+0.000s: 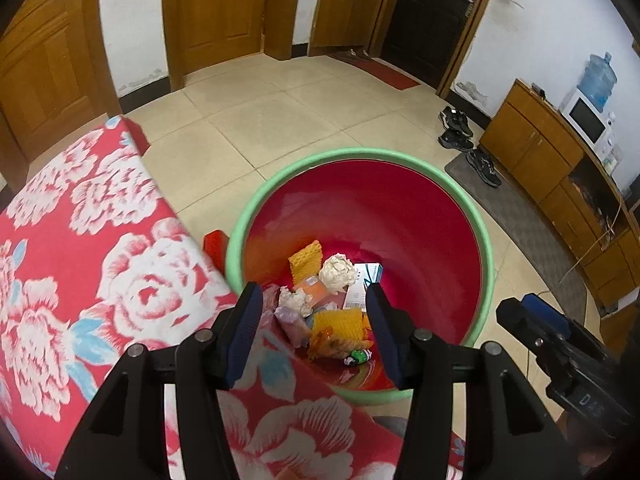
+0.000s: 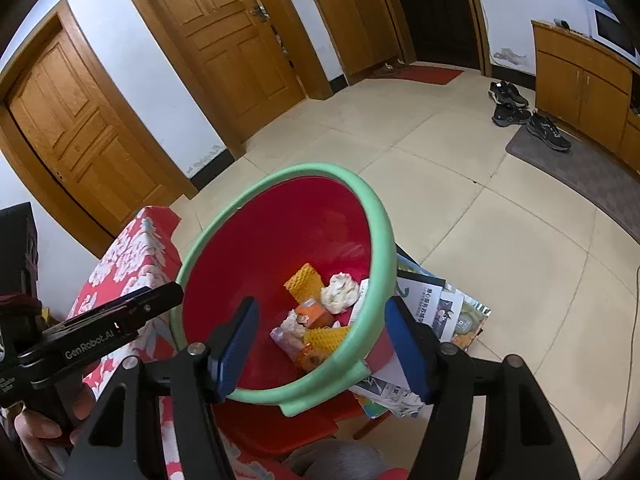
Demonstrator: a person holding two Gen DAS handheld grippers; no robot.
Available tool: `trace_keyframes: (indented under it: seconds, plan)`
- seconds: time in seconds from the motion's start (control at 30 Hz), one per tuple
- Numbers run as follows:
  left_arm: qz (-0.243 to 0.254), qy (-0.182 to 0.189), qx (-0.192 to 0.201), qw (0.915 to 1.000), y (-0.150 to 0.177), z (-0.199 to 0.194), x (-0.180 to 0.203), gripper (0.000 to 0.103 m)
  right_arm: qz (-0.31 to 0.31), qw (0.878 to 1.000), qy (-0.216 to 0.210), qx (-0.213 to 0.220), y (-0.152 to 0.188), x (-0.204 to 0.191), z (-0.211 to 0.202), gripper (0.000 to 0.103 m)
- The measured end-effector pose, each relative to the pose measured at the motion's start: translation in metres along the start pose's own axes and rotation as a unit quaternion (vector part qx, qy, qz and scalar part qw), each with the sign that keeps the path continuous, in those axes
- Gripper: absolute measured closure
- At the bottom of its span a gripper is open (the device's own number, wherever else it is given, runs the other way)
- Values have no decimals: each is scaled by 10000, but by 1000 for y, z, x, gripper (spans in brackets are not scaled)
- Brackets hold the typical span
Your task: Collect trash
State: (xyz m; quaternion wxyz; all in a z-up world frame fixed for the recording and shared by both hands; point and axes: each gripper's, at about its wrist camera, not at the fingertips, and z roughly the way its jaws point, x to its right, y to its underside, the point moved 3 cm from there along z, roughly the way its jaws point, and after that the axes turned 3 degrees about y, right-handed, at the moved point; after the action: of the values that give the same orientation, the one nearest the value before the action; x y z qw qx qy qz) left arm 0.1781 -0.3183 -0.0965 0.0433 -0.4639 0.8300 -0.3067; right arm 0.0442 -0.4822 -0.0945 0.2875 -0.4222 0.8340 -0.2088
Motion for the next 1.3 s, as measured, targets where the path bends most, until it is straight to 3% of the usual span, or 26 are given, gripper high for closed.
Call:
trace_keyframes:
  seconds: [0.2, 0.73, 1.3]
  plan:
    - [-283, -195, 64, 9994, 14, -22, -20, 49, -119, 9998, -46, 147, 1, -17, -16, 22]
    - [-874, -686, 514, 9925, 53, -97, -67, 49, -709, 9963, -397, 295, 24, -79, -49, 18]
    - [-1289, -1362, 1038, 9768, 92, -166, -104, 49, -1161, 9894, -734, 466, 54, -134, -87, 15]
